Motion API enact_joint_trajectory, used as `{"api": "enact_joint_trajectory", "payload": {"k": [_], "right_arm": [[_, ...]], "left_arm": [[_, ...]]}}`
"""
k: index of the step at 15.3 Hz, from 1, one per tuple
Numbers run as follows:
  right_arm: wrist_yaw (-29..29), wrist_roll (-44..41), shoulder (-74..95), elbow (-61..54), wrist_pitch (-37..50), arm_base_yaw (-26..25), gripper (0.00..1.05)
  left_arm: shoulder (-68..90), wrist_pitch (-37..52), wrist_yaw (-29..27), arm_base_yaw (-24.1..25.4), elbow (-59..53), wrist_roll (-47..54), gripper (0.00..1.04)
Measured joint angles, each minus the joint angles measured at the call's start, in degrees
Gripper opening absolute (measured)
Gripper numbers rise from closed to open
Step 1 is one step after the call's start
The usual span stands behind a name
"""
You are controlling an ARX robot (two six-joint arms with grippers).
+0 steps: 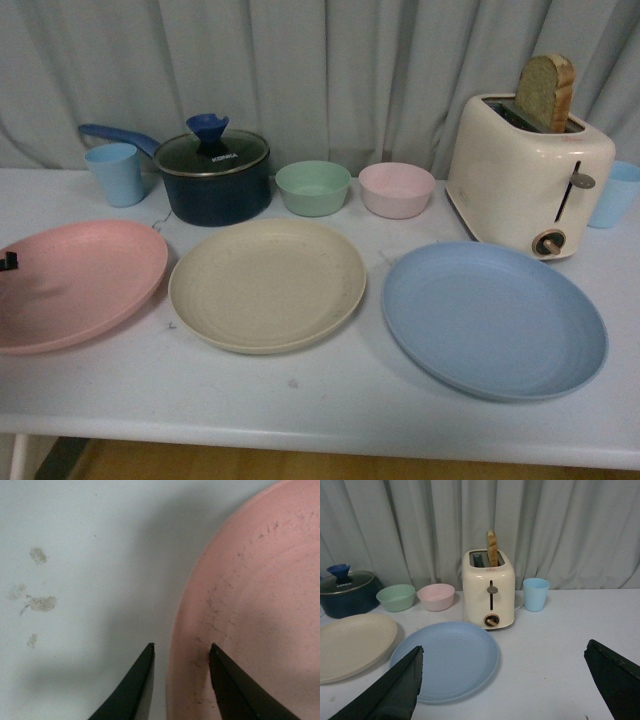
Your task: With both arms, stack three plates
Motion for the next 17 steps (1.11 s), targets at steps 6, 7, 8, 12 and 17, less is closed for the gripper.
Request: {"api": "enact_joint_trajectory", "payload": {"k": [6, 7, 8, 12, 17], "right_arm": [[0.0, 0.0, 0.0, 0.0, 0.0, 0.0, 0.98], [0.0, 0.0, 0.0, 0.0, 0.0, 0.0, 0.98], [0.0, 0.0, 0.0, 0.0, 0.0, 0.0, 0.98], [0.0, 0.0, 0.0, 0.0, 0.0, 0.0, 0.98], [0.0, 0.0, 0.0, 0.0, 0.0, 0.0, 0.98]], "left_arm": [[-6.0, -3.5, 0.4, 3.2, 1.0, 1.6, 0.03], [-8.5, -4.2, 0.2, 3.4, 1.2, 2.0, 0.03], [-11.6, -5.2, 0.2, 3.3, 1.2, 2.8, 0.03], [-24.3, -4.8, 4.6, -5.1, -0.6, -0.1, 0.03], [-18.7, 1.1, 3.7, -24.3, -6.8, -3.8, 0.03]]}}
